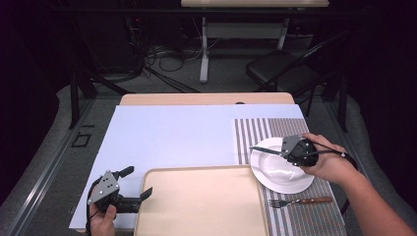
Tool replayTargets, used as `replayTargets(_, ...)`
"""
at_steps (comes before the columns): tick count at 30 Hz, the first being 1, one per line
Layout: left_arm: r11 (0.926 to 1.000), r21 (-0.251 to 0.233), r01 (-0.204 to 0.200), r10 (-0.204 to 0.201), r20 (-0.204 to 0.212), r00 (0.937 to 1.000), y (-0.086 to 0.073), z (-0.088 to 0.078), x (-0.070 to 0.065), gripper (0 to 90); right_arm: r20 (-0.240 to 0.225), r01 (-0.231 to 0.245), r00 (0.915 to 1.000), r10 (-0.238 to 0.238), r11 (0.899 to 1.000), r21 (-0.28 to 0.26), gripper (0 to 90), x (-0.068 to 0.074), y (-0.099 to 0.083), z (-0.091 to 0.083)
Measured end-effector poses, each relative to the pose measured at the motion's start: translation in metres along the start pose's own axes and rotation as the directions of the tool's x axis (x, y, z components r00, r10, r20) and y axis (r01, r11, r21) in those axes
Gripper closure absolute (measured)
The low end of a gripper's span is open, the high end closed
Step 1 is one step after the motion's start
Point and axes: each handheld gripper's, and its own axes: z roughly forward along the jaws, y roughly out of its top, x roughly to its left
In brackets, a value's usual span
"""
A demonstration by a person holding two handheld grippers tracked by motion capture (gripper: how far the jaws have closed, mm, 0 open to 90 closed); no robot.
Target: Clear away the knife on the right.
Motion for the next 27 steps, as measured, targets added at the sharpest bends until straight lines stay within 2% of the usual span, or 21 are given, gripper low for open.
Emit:
replayTargets(2, 1.0000, 0.006, -0.003, 0.003, 0.000, 1.0000, 0.000, 0.000, 0.000, 5.1, -0.012, -0.050, 0.9987, 0.050, 0.999, 0.006, 77.1, 0.006, 0.002, 0.000)
replayTargets(3, 1.0000, 0.005, -0.002, 0.002, 0.000, 1.0000, 0.000, 0.000, -0.001, 5.1, -0.018, -0.085, 0.9962, 0.085, 0.996, 0.029, 77.1, 0.011, 0.004, -0.001)
replayTargets(4, 1.0000, 0.004, -0.002, 0.002, 0.001, 1.0000, 0.000, 0.000, -0.001, 5.1, -0.016, -0.099, 0.9949, 0.099, 0.995, 0.017, 77.1, 0.013, 0.004, 0.000)
replayTargets(5, 1.0000, 0.004, -0.003, 0.003, 0.002, 1.0000, 0.000, 0.000, -0.001, 5.1, -0.028, -0.123, 0.9919, 0.124, 0.992, 0.029, 77.1, 0.014, 0.005, -0.001)
replayTargets(9, 1.0000, 0.004, -0.002, 0.002, 0.000, 1.0000, 0.000, 0.000, -0.001, 5.1, -0.046, -0.241, 0.9691, 0.242, 0.970, 0.037, 77.1, 0.015, 0.008, 0.002)
replayTargets(10, 1.0000, 0.004, -0.001, 0.001, 0.000, 1.0000, 0.000, 0.000, -0.001, 5.1, -0.042, -0.270, 0.9614, 0.272, 0.962, 0.043, 77.1, 0.015, 0.008, 0.002)
replayTargets(11, 1.0000, 0.003, -0.001, 0.001, 0.000, 1.0000, 0.000, 0.000, -0.001, 5.1, -0.033, -0.314, 0.9482, 0.316, 0.948, 0.051, 77.1, 0.014, 0.008, 0.002)
replayTargets(13, 1.0000, 0.000, 0.000, 0.000, 0.003, 1.0000, 0.000, 0.000, -0.001, 5.1, -0.026, -0.404, 0.9133, 0.406, 0.912, 0.074, 77.1, 0.011, 0.008, 0.002)
replayTargets(14, 1.0000, 0.001, 0.000, 0.000, 0.003, 1.0000, 0.000, 0.000, -0.001, 5.1, -0.029, -0.439, 0.8969, 0.441, 0.897, 0.058, 77.1, 0.008, 0.007, 0.004)
replayTargets(15, 1.0000, 0.001, 0.000, 0.000, 0.003, 1.0000, 0.000, 0.000, -0.001, 5.1, -0.027, -0.485, 0.8724, 0.488, 0.872, 0.070, 77.0, 0.005, 0.005, 0.005)
replayTargets(16, 1.0000, 0.000, 0.000, 0.000, 0.003, 1.0000, 0.000, 0.000, -0.001, 5.1, -0.021, -0.515, 0.8551, 0.518, 0.853, 0.087, 77.0, 0.001, 0.004, 0.005)
replayTargets(17, 1.0000, 0.000, 0.000, 0.000, 0.003, 1.0000, 0.000, 0.000, -0.001, 5.1, -0.032, -0.611, 0.7873, 0.616, 0.786, 0.091, 77.1, 0.001, 0.002, 0.005)
replayTargets(18, 1.0000, 0.000, -0.001, 0.001, 0.004, 1.0000, 0.000, -0.001, -0.001, 5.1, -0.036, -0.650, 0.7542, 0.656, 0.753, 0.102, 77.0, -0.003, 0.000, 0.005)
replayTargets(19, 1.0000, 0.001, 0.000, 0.000, 0.004, 1.0000, 0.000, -0.001, -0.001, 5.1, -0.046, -0.690, 0.7166, 0.696, 0.717, 0.100, 77.0, -0.005, -0.003, 0.005)
replayTargets(20, 1.0000, 0.001, 0.000, 0.000, 0.004, 1.0000, 0.000, 0.000, -0.001, 5.1, -0.058, -0.733, 0.6718, 0.739, 0.674, 0.097, 77.1, -0.008, -0.006, 0.006)
replayTargets(21, 1.0000, 0.001, 0.000, 0.000, 0.003, 1.0000, 0.000, 0.000, -0.001, 5.1, -0.059, -0.761, 0.6371, 0.768, 0.639, 0.108, 77.0, -0.010, -0.009, 0.006)
replayTargets(23, 1.0000, 0.003, -0.001, 0.001, 0.001, 1.0000, 0.000, 0.000, 0.000, 5.1, -0.056, -0.802, 0.5840, 0.810, 0.586, 0.114, 77.0, -0.013, -0.013, 0.007)
replayTargets(24, 1.0000, 0.004, -0.002, 0.002, 0.002, 1.0000, 0.000, 0.000, 0.000, 5.1, -0.054, -0.817, 0.5622, 0.825, 0.564, 0.116, 77.0, -0.013, -0.015, 0.008)
replayTargets(25, 1.0000, 0.005, -0.003, 0.003, 0.002, 1.0000, 0.000, 0.000, -0.001, 5.1, -0.054, -0.826, 0.5475, 0.835, 0.550, 0.124, 77.1, -0.015, -0.017, 0.008)
replayTargets(26, 1.0000, 0.005, -0.003, 0.003, 0.002, 1.0000, 0.000, 0.000, -0.001, 5.1, -0.055, -0.840, 0.5254, 0.849, 0.528, 0.128, 77.1, -0.015, -0.019, 0.008)
replayTargets(27, 1.0000, 0.005, -0.003, 0.003, 0.002, 1.0000, 0.000, 0.000, -0.001, 5.1, -0.075, -0.863, 0.4923, 0.867, 0.497, 0.085, 77.1, -0.015, -0.021, 0.010)
